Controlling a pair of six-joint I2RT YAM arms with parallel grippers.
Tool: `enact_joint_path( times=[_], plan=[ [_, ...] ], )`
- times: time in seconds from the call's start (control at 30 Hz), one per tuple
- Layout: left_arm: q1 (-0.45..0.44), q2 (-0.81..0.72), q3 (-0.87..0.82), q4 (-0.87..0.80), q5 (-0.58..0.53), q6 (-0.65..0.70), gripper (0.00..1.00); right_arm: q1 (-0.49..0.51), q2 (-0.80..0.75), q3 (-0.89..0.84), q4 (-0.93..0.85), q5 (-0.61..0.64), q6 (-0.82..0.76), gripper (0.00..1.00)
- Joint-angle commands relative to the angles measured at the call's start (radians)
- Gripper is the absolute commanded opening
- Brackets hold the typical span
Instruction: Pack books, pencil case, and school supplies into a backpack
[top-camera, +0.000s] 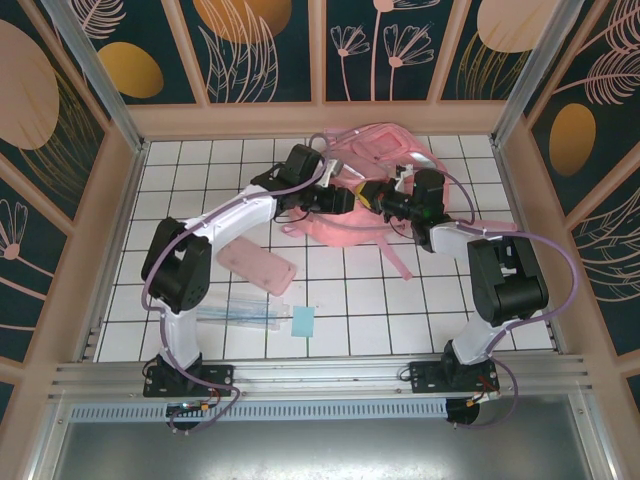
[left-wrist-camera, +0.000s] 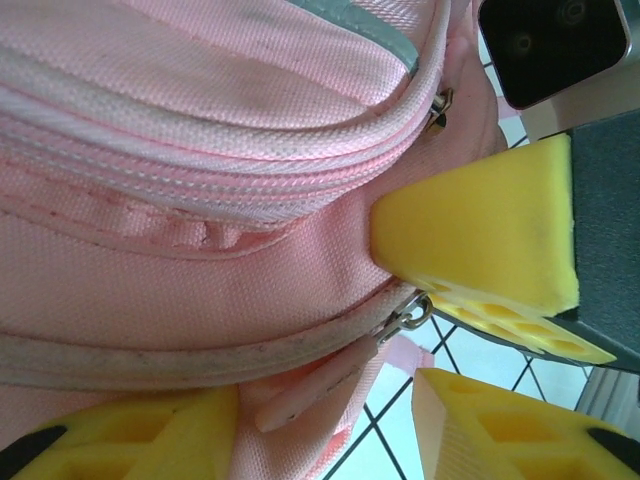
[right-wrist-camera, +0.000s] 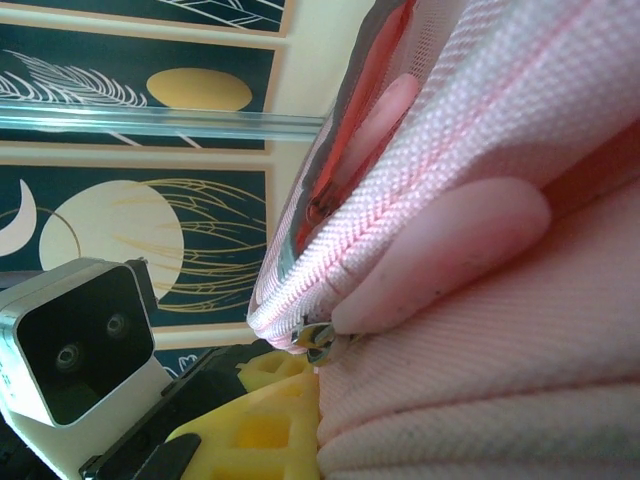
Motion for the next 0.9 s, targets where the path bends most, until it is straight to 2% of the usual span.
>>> enact_joint_path(
  times=[0.0,0.2,0.37,0.5,0.57,0.6,0.77,0.87],
  plan=[
    [-0.013,0.04,0.038,-0.029,-0.047,0.05,0.48,0.011,-0.059,0.065,0.114,-0.018,-0.016,0.0],
    [-0.017,0.09,0.103,-0.011,-0.059,0.059,0.43,0.012,-0.058,0.062,0.12,-0.018,-0.006,0.0],
    [-0.031,0.152,0.187,-0.083,-0.158,0.134,0.41,0.014,-0.062,0.062,0.128,-0.021,0.005,0.0],
    [-0.033,0.184,0.225,-0.114,-0.224,0.153,0.27,0.019,-0.064,0.063,0.132,-0.024,0.013,0.0],
    [-0.032,0.18,0.224,-0.108,-0.241,0.149,0.11,0.02,-0.065,0.059,0.13,-0.024,0.011,0.0],
    [-0.032,0.174,0.221,-0.108,-0.251,0.15,0.0,0.017,-0.066,0.057,0.123,-0.022,0.004,0.0],
    [-0.026,0.104,0.154,-0.112,-0.302,0.143,0.0,0.006,-0.095,0.042,0.018,0.038,-0.09,0.0],
    [-0.013,0.054,0.086,-0.117,-0.272,0.117,0.0,0.002,-0.123,0.04,-0.077,0.119,-0.173,0.0]
  ],
)
